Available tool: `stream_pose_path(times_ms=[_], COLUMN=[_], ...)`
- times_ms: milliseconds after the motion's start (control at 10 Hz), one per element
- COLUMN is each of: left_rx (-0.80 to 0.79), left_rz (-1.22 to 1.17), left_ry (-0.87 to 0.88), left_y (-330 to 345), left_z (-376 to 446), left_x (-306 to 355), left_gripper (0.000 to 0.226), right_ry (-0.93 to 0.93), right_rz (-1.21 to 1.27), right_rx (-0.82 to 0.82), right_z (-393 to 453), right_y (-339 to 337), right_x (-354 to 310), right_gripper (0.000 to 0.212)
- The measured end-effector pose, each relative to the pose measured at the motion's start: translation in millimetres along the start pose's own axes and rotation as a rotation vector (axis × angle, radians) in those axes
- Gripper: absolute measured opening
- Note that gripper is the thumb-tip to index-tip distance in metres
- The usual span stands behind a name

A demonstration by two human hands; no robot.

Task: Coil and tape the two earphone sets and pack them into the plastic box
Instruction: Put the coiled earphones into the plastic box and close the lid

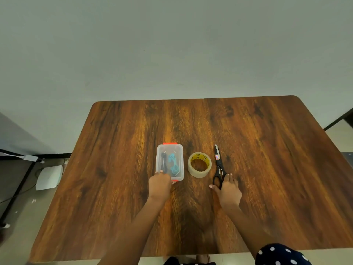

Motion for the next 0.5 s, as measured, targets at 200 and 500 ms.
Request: stream_pose_path(times_ms=[200,500], left_rx=[0.008,0.486], left_rz=[-0.104,0.137], left_ry=[0.027,0.271], left_y=[-1,-41], left_z=[-1,2], left_x=[-10,-7], left_gripper=[0.044,0.048], right_ry=[-0.037,-0.181], right_rz=[0.002,0.12], right_rx=[0.026,0.237], right_z=[0,-5], right_y=[0,-34], right_x=[5,-19], right_gripper=[0.088,0.063])
Point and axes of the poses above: each hand's wrist, its own z-axis towards the middle knuckle, its own y-axis out of the palm, x = y × z, the point moved 5 cm from there along z, towards the middle knuckle, and after that the axes turned 7 degrees about y, right-handed, at the moved point
